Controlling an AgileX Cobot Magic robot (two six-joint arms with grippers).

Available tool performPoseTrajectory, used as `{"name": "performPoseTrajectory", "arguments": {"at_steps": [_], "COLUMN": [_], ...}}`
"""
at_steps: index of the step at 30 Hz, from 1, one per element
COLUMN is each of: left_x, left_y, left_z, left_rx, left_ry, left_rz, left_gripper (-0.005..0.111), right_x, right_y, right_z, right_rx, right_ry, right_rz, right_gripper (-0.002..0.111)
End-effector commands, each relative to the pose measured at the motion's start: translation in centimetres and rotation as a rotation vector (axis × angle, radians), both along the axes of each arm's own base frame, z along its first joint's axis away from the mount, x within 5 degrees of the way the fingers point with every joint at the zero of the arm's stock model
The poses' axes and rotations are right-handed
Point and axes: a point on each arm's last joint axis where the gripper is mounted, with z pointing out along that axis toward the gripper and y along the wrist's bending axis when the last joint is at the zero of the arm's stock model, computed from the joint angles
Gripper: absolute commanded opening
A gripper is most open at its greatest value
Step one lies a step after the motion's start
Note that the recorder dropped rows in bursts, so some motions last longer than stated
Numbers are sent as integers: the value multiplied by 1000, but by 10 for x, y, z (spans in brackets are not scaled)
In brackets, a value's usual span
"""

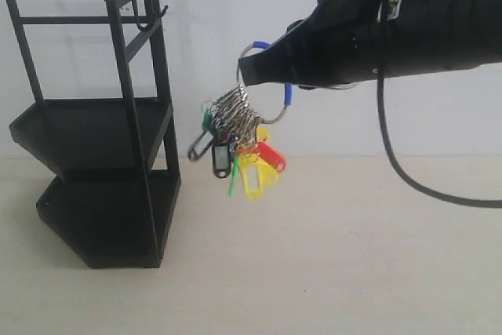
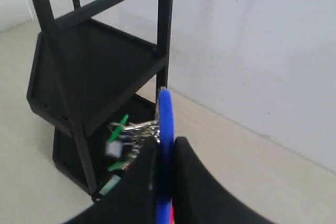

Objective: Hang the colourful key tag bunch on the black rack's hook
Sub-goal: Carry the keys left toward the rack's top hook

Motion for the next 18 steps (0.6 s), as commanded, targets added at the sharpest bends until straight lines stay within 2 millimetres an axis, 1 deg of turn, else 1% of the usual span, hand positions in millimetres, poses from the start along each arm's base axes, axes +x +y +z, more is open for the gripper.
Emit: {"name": "performPoseTrajectory", "arguments": {"at_steps": [1,7,18], "left_x": [0,0,0], "left_y": [0,0,0], "left_z": [1,1,1], "left_rx": [-5,-5,-5], "left_ry": [-3,-3,-2], "left_rz": [-2,-2,-2], "left_gripper": [4,4,4], "right_x": [2,22,59], "right_y": [12,28,57], "right_z": [10,-3,7], "right_rx": [89,133,121], "right_ry": [-120,-182,-250], "right_rz": [25,27,36], "right_gripper": [0,0,0]}}
